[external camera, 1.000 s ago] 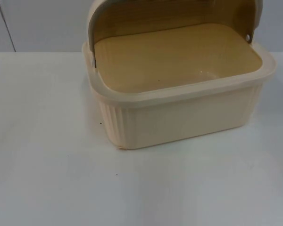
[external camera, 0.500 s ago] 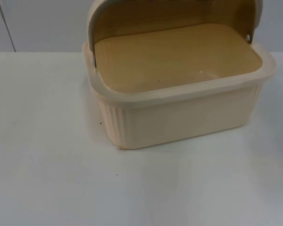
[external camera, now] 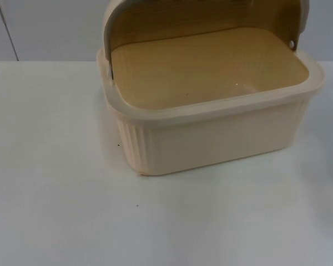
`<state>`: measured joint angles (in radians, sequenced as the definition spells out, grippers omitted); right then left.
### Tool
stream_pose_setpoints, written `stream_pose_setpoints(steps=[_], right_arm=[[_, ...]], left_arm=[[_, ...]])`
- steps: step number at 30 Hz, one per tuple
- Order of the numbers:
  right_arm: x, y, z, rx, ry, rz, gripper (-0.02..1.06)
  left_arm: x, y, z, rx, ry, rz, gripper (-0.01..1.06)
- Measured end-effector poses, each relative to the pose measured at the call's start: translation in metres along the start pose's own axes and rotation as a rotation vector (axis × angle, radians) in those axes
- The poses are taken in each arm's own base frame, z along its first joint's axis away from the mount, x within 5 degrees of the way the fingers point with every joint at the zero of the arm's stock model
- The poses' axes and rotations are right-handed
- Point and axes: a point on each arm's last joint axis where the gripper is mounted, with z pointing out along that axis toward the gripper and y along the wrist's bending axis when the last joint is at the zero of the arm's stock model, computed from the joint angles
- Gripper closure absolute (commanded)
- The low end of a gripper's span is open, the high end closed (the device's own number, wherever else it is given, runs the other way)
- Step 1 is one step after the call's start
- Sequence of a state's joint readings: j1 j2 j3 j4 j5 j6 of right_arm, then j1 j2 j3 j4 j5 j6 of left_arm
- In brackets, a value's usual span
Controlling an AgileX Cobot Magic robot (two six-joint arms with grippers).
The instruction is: Open the box lid with the left hand, place the block into the box with the right hand, then close the box lid with the left hand.
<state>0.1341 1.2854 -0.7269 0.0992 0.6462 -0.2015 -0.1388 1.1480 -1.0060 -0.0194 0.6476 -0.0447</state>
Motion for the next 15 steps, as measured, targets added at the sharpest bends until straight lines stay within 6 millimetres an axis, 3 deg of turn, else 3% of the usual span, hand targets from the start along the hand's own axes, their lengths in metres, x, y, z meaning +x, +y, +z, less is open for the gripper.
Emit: stream_pose_setpoints(steps=[6,15], right_arm=[[-0.002,-0.004,0.013,0.015,0.018,-0.018,0.03],[0.004,-0.013,0.068,0.050,0.182,-0.125,0.03]], left_arm=[[0.000,0.000,0.000,-0.001,0.000,0.002,0.00],[0.000,0.000,0.000,-0.005,0.000,0.006,0.00]])
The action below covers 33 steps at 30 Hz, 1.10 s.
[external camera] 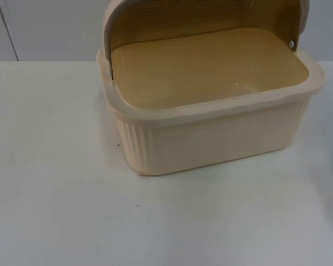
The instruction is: Open the box lid with the left hand, place the block into the box with the right hand, then close the box lid with the left hand.
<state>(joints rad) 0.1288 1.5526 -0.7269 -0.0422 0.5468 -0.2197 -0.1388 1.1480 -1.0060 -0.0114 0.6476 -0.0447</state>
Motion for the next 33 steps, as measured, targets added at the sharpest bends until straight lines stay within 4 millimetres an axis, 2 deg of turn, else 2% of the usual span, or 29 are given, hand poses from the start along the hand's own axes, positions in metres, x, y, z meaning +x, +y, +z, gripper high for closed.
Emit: stream_pose_setpoints(steps=[11,20,21,22,24,25,27,28,29,33], right_arm=[[0.003,-0.015,0.038,0.006,0.059,-0.013,0.03],[0.004,-0.016,0.051,0.004,0.065,-0.017,0.05],[0.003,-0.016,0.051,0.004,0.062,-0.017,0.11],[0.003,-0.016,0.052,0.005,0.059,-0.017,0.21],[0.003,-0.016,0.052,0.005,0.058,-0.017,0.47],[0.003,-0.016,0.053,0.005,0.058,-0.016,0.47],[0.003,-0.016,0.054,0.004,0.056,-0.008,0.80],[0.003,-0.016,0.055,0.004,0.057,-0.003,0.87],[0.003,-0.016,0.055,0.004,0.057,-0.003,1.01],[0.003,-0.016,0.055,0.004,0.058,0.030,1.05]], left_arm=[[0.000,0.000,0.000,0.000,0.000,0.000,0.00],[0.000,0.001,0.000,-0.007,0.000,0.009,0.00],[0.000,0.001,0.000,-0.007,0.000,0.009,0.00],[0.000,0.001,0.000,-0.007,0.000,0.009,0.00],[0.000,0.001,0.000,-0.007,0.000,0.009,0.00],[0.000,0.001,0.000,-0.007,0.000,0.009,0.00],[0.000,0.001,0.000,-0.007,0.000,0.009,0.00],[0.000,0.001,0.000,-0.007,0.000,0.009,0.00],[0.000,0.001,0.000,-0.007,0.000,0.009,0.00],[0.000,0.001,0.000,-0.007,0.000,0.009,0.00]])
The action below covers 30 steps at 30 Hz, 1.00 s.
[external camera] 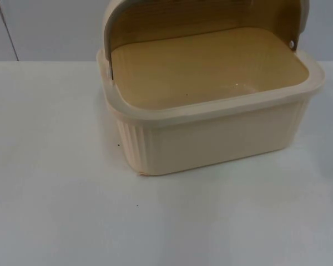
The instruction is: Open the box lid with the left hand, place the block into the box with the right hand, then close the box lid with the left hand.
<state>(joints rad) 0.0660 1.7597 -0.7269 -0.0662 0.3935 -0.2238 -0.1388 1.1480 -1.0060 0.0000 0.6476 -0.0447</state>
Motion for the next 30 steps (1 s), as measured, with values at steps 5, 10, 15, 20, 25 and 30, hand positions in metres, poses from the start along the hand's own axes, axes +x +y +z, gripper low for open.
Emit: stream_pose_setpoints(steps=[5,10,15,20,25,30], right_arm=[[0.000,0.000,0.000,-0.001,0.004,0.034,1.05],[-0.001,-0.001,-0.016,0.010,-0.033,0.072,1.05],[-0.011,-0.005,-0.072,0.053,-0.200,0.102,1.05],[-0.026,-0.013,-0.157,0.109,-0.475,0.166,1.05],[-0.037,-0.018,-0.226,0.143,-0.690,0.202,1.05],[-0.046,-0.022,-0.280,0.160,-0.848,0.237,1.05]], left_arm=[[0.000,0.000,0.000,0.000,0.000,0.000,0.00],[0.000,0.000,0.000,0.000,0.000,0.000,0.00],[0.000,0.000,0.000,0.000,0.000,0.000,0.00],[0.000,0.000,0.000,0.000,0.000,0.000,0.00],[0.000,0.000,0.000,0.000,-0.002,0.000,0.00],[0.000,0.000,0.000,0.000,-0.004,0.000,0.00]])
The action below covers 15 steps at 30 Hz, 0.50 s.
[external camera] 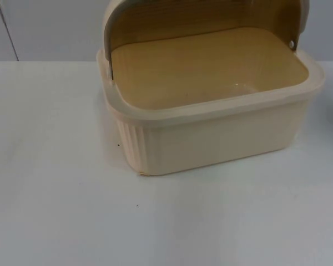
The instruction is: Open the box lid with the left hand, place the block into the box with the right hand, then close the box lid with the left hand.
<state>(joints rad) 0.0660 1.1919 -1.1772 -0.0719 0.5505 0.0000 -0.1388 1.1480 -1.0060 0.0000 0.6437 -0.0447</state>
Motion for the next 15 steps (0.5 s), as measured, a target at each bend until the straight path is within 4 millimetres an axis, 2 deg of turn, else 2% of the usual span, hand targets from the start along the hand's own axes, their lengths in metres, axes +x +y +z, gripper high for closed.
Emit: stream_pose_setpoints(steps=[5,7,9,12,13,15], right_arm=[[-0.027,-0.001,-0.014,0.001,-0.112,0.026,1.05],[-0.029,0.002,-0.015,-0.011,-0.129,0.021,1.05],[-0.033,0.013,-0.017,-0.048,-0.156,-0.013,1.05],[-0.036,0.041,-0.021,-0.144,-0.191,-0.074,1.05],[-0.036,0.041,-0.021,-0.144,-0.191,-0.074,1.05],[-0.037,0.062,-0.024,-0.222,-0.220,-0.094,1.05]], left_arm=[[0.000,0.000,0.000,0.000,0.000,0.000,0.00],[0.000,0.000,0.000,0.000,-0.002,0.000,0.00],[0.000,0.000,0.000,0.000,-0.002,0.000,0.00],[0.000,0.000,0.000,0.000,-0.004,0.000,0.00],[0.000,0.000,0.000,0.000,-0.004,0.000,0.00],[-0.001,0.000,0.000,0.000,-0.006,0.000,0.00]])
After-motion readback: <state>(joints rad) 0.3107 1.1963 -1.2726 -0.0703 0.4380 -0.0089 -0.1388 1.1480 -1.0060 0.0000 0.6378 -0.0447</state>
